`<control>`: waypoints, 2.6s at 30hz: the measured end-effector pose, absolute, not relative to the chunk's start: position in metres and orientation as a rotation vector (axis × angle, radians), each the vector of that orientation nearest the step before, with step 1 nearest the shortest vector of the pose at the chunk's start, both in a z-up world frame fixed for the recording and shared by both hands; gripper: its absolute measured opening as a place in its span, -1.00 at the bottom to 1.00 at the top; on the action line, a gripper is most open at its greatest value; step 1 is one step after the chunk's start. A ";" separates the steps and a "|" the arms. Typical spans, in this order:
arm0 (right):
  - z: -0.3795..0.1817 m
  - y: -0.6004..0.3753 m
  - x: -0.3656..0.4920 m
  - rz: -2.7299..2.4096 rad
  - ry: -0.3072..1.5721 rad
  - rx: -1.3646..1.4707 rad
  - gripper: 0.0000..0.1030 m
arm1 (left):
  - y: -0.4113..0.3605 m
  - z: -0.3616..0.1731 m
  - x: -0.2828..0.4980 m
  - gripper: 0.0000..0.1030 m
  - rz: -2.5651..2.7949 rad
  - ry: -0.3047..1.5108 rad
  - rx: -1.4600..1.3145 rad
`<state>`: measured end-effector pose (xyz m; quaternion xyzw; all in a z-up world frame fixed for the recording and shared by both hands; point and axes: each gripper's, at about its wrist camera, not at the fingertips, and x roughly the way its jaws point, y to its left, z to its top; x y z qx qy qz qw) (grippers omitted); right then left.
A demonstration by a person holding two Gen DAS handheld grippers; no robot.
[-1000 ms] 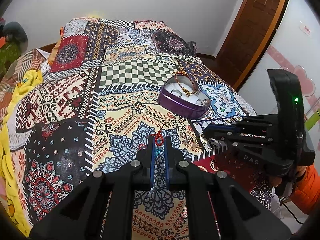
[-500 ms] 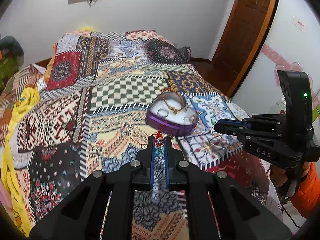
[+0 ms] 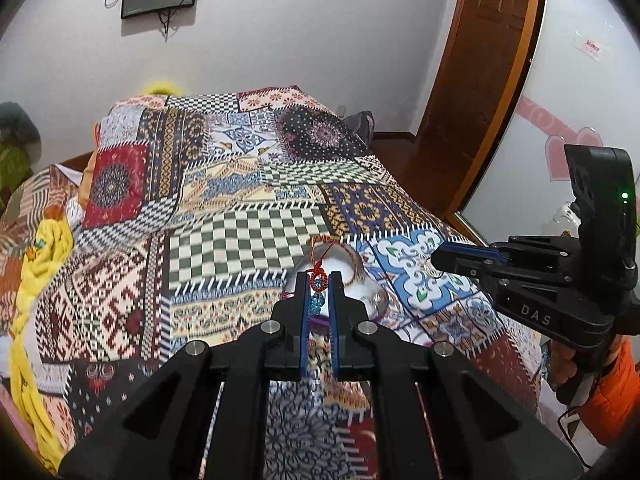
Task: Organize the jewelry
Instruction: 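Carry the red string piece over the purple tin with the left tool, then open the left tool to drop the red piece into the tin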
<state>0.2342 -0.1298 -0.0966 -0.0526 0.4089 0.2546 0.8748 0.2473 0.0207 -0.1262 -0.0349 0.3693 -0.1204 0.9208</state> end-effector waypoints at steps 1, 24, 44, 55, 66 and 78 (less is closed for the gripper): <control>-0.096 -0.129 0.236 0.534 0.851 -0.108 -0.89 | 0.020 -0.126 0.250 -0.87 -0.245 0.758 -0.071; -0.139 -0.092 0.272 0.625 0.958 -0.179 -0.89 | 0.014 -0.183 0.317 -0.87 -0.305 0.917 -0.119; -0.152 -0.078 0.268 0.649 0.987 -0.241 -0.89 | 0.011 -0.177 0.307 -0.87 -0.313 0.889 -0.078; -0.145 -0.077 0.259 0.620 0.973 -0.286 -0.79 | 0.020 -0.161 0.292 -0.79 -0.298 0.871 -0.076; -0.123 -0.085 0.241 0.593 0.934 -0.266 -0.39 | 0.029 -0.154 0.264 -0.72 -0.244 0.866 -0.058; -0.104 -0.092 0.208 0.578 0.892 -0.263 -0.33 | 0.040 -0.151 0.225 -0.43 -0.206 0.869 -0.080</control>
